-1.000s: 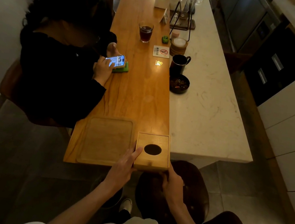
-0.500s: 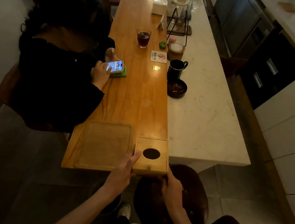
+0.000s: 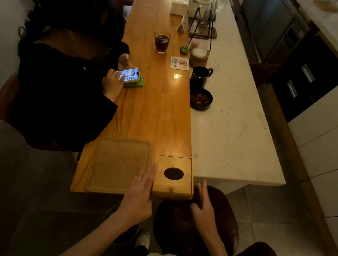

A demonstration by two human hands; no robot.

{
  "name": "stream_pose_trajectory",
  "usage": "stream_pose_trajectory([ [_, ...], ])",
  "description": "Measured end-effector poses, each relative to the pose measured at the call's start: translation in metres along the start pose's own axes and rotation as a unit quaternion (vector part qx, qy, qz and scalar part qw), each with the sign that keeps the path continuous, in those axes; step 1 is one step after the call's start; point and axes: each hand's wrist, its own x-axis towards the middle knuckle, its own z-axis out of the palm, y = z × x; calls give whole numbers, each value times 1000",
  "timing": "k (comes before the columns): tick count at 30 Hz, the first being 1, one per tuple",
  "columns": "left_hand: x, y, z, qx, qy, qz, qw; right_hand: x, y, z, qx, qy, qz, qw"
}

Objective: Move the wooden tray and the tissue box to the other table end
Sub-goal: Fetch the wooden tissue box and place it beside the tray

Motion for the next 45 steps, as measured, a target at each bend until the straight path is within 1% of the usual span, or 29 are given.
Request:
stream_pose_trajectory([
  [2,2,19,-22,-146,-33,-72,986,1,-18,-8,126,36,73,989],
  [3,8,29,-35,-236,-31,-118,964,3,-30,-11,157,44,105,981],
  [4,17,37,-45,-288,-25,-144,946,7,-41,-15,181,40,137,973],
  [7,33,54,-48,-352,-26,-199,914,17,-82,-22,201,-15,198,959],
  [9,46,50,-46,-390,-37,-234,890,19,-107,-18,193,-65,218,954],
  [11,58,46,-45,-399,-46,-268,876,19,-122,-14,174,-95,225,954],
  [12,52,50,-41,-391,-87,-285,871,18,-126,-13,168,-99,228,954],
  [13,50,44,-36,-361,-107,-277,884,18,-127,-13,166,-98,230,954],
  [14,35,47,-26,-349,-70,-274,893,17,-129,-13,161,-98,231,955],
  [15,35,47,-30,-363,-67,-263,891,17,-128,-14,150,-97,227,957],
  [16,60,41,-50,-284,-52,-239,927,17,-127,-12,131,-93,216,963],
  [17,88,12,-66,-242,4,-223,944,17,-123,-10,88,-76,192,975],
  [18,122,-26,-78,-198,40,-236,951,15,-118,-6,11,-45,148,988],
  [19,203,-62,-117,-117,128,-204,963,15,-111,-2,-106,-2,89,990],
  [20,252,-95,-152,0,197,-179,964,13,-102,1,-237,39,25,970],
  [21,269,-107,-171,81,217,-193,953,12,-91,4,-344,68,-37,936],
  [22,247,-101,-168,137,191,-200,951,10,-82,6,-409,81,-82,905],
  [23,187,-62,-129,152,144,-176,962,11,-74,8,-442,79,-100,888],
  [24,112,-16,-71,151,90,-123,977,10,-69,9,-454,75,-99,882],
  [25,64,12,-45,154,14,-96,983,11,-64,10,-457,72,-91,882],
  [26,38,36,-27,144,-39,-106,983,12,-61,12,-456,72,-86,883],
  [27,18,39,-8,155,-79,-50,983,12,-59,13,-453,72,-81,885],
  [29,23,26,-11,224,-37,-88,970,13,-56,14,-452,73,-84,885],
  [31,27,28,-21,267,-70,-106,955,13,-56,13,-456,75,-84,883],
  [35,18,25,-10,293,-48,-52,953,10,-60,10,-460,93,-98,877],
  [37,21,27,-17,290,-20,-50,956,3,-59,11,-437,134,-154,876],
  [39,12,29,-14,261,36,-11,965,-6,-53,13,-412,165,-205,872],
  [41,3,27,-6,219,72,28,973,-15,-45,17,-416,159,-214,870],
  [45,-7,25,1,160,80,35,983,-24,-34,23,-394,134,-208,885],
])
